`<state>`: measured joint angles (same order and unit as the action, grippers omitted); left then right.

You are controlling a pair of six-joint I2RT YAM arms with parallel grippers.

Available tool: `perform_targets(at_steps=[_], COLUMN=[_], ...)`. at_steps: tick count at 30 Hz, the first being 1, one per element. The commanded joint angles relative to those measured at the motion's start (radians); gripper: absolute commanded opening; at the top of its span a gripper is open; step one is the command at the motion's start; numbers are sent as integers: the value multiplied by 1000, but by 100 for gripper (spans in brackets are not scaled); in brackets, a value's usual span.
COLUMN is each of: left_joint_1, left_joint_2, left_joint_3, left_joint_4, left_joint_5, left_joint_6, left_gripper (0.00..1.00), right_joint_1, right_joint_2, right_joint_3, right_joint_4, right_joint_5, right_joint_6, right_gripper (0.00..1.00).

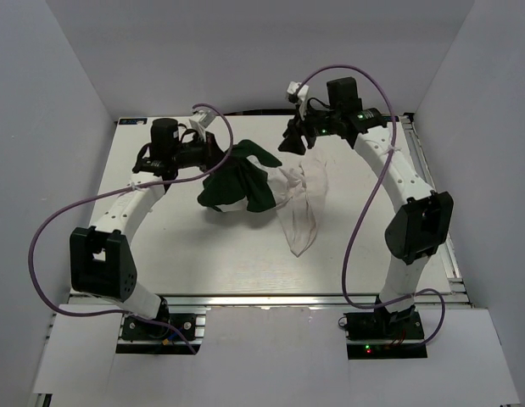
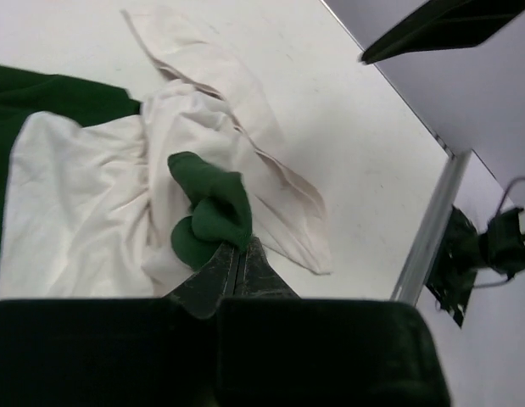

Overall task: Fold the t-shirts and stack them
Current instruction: Flatten out the tshirt

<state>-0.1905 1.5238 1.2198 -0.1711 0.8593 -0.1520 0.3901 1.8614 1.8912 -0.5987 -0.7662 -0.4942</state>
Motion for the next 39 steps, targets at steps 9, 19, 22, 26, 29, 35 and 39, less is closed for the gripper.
perform_targets(at_steps=[9, 19, 22, 26, 29, 35, 39], left_joint_1=[117, 187, 227, 299, 329, 335, 336], left_joint_2=[-114, -237, -270, -297, -327, -324, -332], left_joint_3=[69, -8, -5, 52, 109, 202, 202], left_joint_4=[-28, -73, -108, -180, -176, -180, -182], left_joint_5=[-155, -203, -276, -423, -465, -482, -487], left_joint_6=[-129, -138, -124, -123, -130, -143, -142], left_gripper=[0, 0, 0, 0, 0, 0, 0], right_joint_1=[-89, -129, -157, -158, -158, -158, -146], right_joint_2=[-56, 66, 148, 173, 167, 69, -56], right_joint_3=[-260, -247, -131, -103, -115, -288, -433], right_joint_4=[63, 154, 109, 111, 105, 48, -54], right_joint_5=[47, 186, 180, 165, 127, -129, -257], right_joint_6=[-61, -67, -34, 6, 23, -136, -416], right_gripper=[61, 65, 63, 62, 62, 62, 63])
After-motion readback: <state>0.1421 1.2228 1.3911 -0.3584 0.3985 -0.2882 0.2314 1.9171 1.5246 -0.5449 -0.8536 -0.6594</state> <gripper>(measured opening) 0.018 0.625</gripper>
